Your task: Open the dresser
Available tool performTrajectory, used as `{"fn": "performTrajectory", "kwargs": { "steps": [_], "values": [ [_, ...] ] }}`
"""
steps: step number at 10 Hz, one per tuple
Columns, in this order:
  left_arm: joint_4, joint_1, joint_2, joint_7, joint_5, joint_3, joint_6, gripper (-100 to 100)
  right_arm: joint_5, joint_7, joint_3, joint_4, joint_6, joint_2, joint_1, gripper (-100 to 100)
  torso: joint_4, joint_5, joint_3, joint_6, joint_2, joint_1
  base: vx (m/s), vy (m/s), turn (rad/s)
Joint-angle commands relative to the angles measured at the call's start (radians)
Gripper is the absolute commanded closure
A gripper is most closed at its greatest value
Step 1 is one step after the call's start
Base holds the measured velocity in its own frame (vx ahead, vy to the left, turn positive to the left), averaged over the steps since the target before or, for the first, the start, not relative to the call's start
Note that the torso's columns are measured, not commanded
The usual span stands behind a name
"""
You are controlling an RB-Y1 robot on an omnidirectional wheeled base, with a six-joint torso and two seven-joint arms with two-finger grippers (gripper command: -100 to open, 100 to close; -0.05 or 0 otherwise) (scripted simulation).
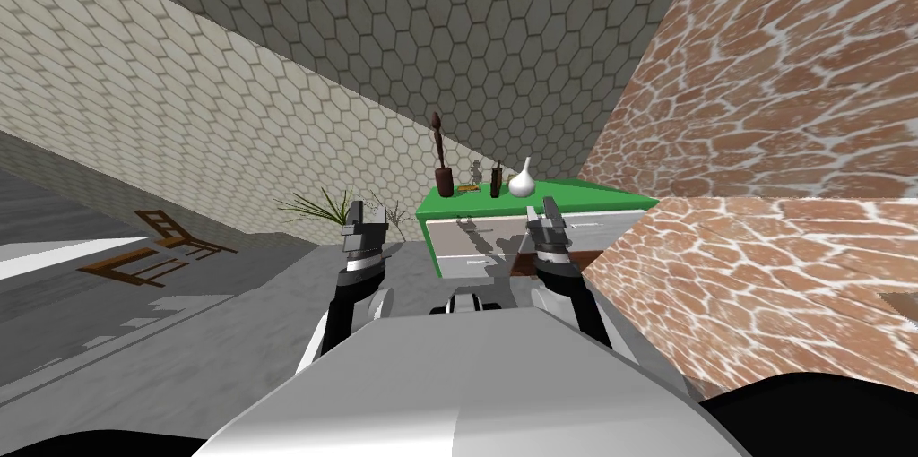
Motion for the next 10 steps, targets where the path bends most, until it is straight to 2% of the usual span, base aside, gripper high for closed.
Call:
{"fn": "performTrajectory", "kwargs": {
  "steps": [1, 3, 4, 6, 7, 8, 9, 10],
  "values": [
    [0.000, 0.000, 0.000, 0.000, 0.000, 0.000, 0.000, 0, 0.052, 0.024, 0.014, 0.029, 0.038, -0.052, -0.013, -100, 0.010, 0.000, -0.020, 0.000, 0.009, 0.000, 0.007, 0.001, 0.009],
    [0.000, 0.000, 0.000, 0.000, 0.000, 0.000, 0.000, 0, 0.112, 0.055, 0.034, 0.061, 0.085, -0.081, -0.023, -100, 0.013, 0.000, -0.025, 0.000, 0.012, 0.000, 0.012, 0.002, 0.012],
    [0.000, 0.000, 0.000, 0.000, 0.000, 0.000, 0.000, 0, 0.120, 0.055, 0.034, 0.061, 0.085, -0.081, -0.023, -100, 0.014, 0.000, -0.025, 0.000, 0.012, 0.000, 0.013, 0.002, 0.007],
    [0.000, 0.000, 0.000, 0.000, 0.000, 0.000, 0.000, 0, 0.185, 0.094, 0.060, 0.100, 0.144, -0.101, -0.035, -100, 0.014, 0.000, -0.025, 0.000, 0.013, 0.000, 0.013, 0.002, 0.013],
    [0.000, 0.000, 0.000, 0.000, 0.000, 0.000, 0.000, 0, 0.207, 0.094, 0.060, 0.100, 0.144, -0.101, -0.035, -100, 0.014, 0.000, -0.025, 0.000, 0.013, 0.000, 0.012, 0.001, 0.008],
    [0.000, 0.000, 0.000, 0.000, 0.000, 0.000, 0.000, 0, 0.241, 0.116, 0.074, 0.122, 0.178, -0.109, -0.041, -100, 0.014, 0.000, -0.025, 0.000, 0.013, 0.000, 0.011, 0.002, 0.007],
    [0.000, 0.000, 0.000, 0.000, 0.000, 0.000, 0.000, 0, 0.257, 0.116, 0.074, 0.122, 0.178, -0.109, -0.041, -100, 0.014, 0.000, -0.025, 0.000, 0.013, 0.000, 0.010, 0.002, 0.011],
    [0.000, 0.000, 0.000, 0.000, 0.000, 0.000, 0.000, 0, 0.293, 0.140, 0.090, 0.145, 0.214, -0.116, -0.048, -100, 0.014, 0.000, -0.025, 0.000, 0.013, 0.000, 0.012, 0.001, 0.013]
  ]
}}
